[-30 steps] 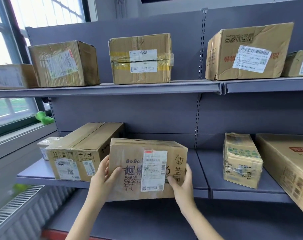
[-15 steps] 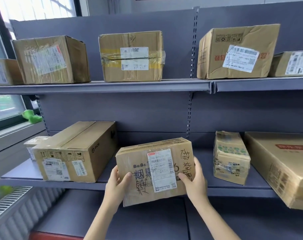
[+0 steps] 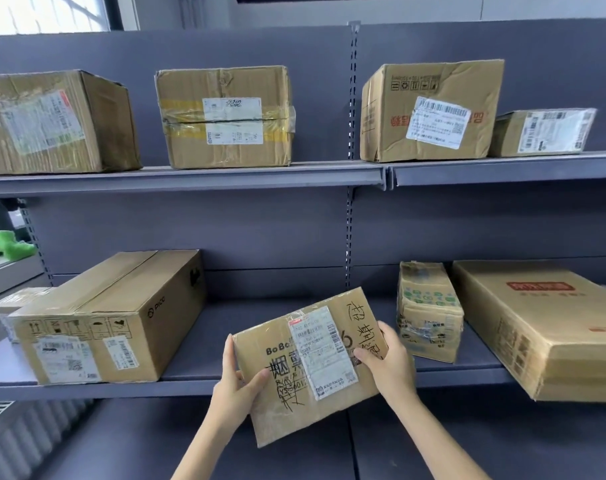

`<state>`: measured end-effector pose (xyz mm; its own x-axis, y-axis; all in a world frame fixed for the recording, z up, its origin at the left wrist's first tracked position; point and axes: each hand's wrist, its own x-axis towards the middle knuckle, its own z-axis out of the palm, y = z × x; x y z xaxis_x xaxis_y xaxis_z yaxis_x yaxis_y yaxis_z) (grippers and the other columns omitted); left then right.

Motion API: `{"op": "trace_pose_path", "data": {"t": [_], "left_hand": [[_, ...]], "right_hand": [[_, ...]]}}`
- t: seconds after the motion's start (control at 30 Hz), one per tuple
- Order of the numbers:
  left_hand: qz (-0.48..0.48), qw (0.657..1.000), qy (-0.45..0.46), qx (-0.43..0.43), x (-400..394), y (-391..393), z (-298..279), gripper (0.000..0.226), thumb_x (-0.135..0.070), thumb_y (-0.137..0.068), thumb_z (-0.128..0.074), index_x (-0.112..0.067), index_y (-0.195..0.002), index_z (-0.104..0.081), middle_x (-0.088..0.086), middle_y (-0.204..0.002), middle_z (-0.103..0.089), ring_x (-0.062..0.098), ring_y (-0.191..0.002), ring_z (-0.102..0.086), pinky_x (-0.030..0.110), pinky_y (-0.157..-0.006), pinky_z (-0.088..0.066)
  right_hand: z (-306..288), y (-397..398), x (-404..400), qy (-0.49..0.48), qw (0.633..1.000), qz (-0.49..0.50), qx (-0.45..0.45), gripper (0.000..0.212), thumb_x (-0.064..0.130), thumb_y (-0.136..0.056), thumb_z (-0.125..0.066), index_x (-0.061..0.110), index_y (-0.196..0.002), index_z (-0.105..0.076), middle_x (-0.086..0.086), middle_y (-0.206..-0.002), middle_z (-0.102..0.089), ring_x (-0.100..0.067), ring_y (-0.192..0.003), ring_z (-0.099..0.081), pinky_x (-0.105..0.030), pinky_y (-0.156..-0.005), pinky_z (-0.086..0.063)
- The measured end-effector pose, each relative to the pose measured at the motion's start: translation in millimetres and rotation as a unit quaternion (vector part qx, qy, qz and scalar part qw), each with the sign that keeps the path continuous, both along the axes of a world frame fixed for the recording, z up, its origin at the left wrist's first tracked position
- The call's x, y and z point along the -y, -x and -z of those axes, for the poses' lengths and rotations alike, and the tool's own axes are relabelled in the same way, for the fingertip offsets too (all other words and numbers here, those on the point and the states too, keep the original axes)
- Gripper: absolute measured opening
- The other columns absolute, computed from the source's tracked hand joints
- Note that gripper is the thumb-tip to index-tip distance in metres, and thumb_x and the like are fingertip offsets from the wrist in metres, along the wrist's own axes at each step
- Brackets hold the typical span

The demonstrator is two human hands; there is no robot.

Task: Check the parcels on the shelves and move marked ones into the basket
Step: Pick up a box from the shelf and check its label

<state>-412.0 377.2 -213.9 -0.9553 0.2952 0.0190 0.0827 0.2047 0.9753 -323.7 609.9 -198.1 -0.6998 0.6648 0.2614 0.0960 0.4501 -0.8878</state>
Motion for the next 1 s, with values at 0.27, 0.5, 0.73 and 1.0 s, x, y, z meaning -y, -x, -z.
{"op": "trace_pose_path", "data": {"t": [0.27,0.5,0.73,1.0], "left_hand": [[-0.009,1.000,0.026,0.000,-8,3,0,0.090,-0.021,-0.085,-0.064,-0.038,-0.144,0.001,-0.002,-0.124,-0.056,0.015,-0.101,-0.061,0.036,-0.082,-0.053],[0.008,0.910,0.330,-0.251,-7,25,-13,0.102,-0.072,-0.072,-0.032,-0.009,-0.147,-0.005,0.008,-0.156,-0.006,0.029,-0.144,-0.003,0.036,-0.116,-0.003],[-0.008,0.875,0.395,-0.281,1,20,-12,0.097,-0.055,-0.078,-0.060,-0.012,-0.147,-0.006,0.006,-0.140,-0.026,0.028,-0.128,-0.025,0.031,-0.108,-0.023],[-0.022,0.871,0.407,-0.275,1,6,-6,0.093,-0.049,-0.078,-0.062,-0.014,-0.146,-0.008,0.006,-0.136,-0.025,0.024,-0.124,-0.027,0.028,-0.100,-0.035]], "right_hand": [[5,11,-8,-0.053,0.997,-0.004,0.048,0.062,0.029,-0.081,-0.068,0.019,-0.135,-0.042,0.001,-0.125,-0.061,-0.022,-0.115,-0.055,-0.034,-0.092,-0.045],[6,17,-12,-0.075,0.997,0.004,0.035,0.067,0.028,-0.079,-0.070,0.016,-0.137,-0.040,-0.002,-0.133,-0.055,-0.022,-0.120,-0.051,-0.035,-0.096,-0.042],[41,-10,47,0.211,0.967,0.113,-0.090,0.091,0.022,-0.080,-0.069,0.014,-0.147,-0.009,-0.009,-0.144,-0.036,-0.028,-0.129,-0.039,-0.038,-0.103,-0.034],[65,-5,80,0.574,0.798,0.000,-0.184,0.058,0.009,-0.085,-0.062,0.025,-0.134,-0.036,-0.005,-0.127,-0.055,-0.027,-0.114,-0.053,-0.052,-0.096,-0.043]]}}
